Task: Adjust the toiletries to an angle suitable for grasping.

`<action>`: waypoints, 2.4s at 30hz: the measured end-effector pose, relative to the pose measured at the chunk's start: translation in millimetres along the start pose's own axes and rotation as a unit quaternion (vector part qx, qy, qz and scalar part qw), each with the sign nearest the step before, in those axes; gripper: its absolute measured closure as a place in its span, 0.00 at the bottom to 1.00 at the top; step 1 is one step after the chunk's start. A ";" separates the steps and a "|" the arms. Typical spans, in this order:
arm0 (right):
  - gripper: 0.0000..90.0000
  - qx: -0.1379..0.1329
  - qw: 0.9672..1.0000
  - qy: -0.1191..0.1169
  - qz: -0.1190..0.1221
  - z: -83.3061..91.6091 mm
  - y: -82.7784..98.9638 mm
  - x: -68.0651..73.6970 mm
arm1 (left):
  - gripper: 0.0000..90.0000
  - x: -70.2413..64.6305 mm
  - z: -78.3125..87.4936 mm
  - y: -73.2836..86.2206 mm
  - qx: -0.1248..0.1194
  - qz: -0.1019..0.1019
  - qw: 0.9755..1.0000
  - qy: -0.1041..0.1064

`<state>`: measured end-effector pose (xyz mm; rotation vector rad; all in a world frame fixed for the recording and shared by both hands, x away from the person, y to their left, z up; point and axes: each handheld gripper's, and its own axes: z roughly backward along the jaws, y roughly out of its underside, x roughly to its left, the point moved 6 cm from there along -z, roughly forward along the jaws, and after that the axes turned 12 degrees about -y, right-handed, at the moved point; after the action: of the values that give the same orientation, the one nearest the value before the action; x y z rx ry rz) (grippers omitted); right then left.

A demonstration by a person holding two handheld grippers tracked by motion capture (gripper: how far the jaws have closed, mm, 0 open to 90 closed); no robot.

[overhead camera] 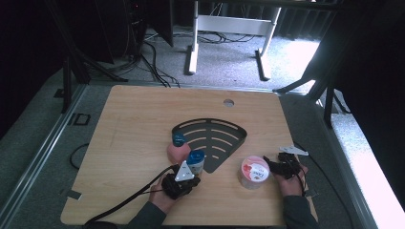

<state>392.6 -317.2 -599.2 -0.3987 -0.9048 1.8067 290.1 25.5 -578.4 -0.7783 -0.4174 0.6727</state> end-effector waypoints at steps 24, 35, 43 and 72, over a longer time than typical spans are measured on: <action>0.31 0.000 1.000 0.000 0.000 0.0 0.0 0.0 | 0.98 15.0 -15.6 -11.2 -0.011 0.037 0.998 -0.040; 0.31 0.000 1.000 -0.001 0.000 -0.2 -0.2 0.0 | 0.96 11.7 -17.4 -21.9 -0.026 0.043 0.998 -0.040; 0.31 0.000 1.000 -0.001 0.000 -0.2 -0.2 0.0 | 0.98 15.1 -20.9 -25.3 -0.033 0.052 0.997 -0.053; 0.31 0.000 1.000 -0.001 0.000 -0.2 -0.2 0.1 | 0.99 33.4 -20.9 -21.9 -0.015 0.074 0.993 -0.092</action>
<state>392.9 -317.0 -599.2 -0.3978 -0.9056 1.8072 334.6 26.6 -572.2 -0.7844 -0.5429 0.8838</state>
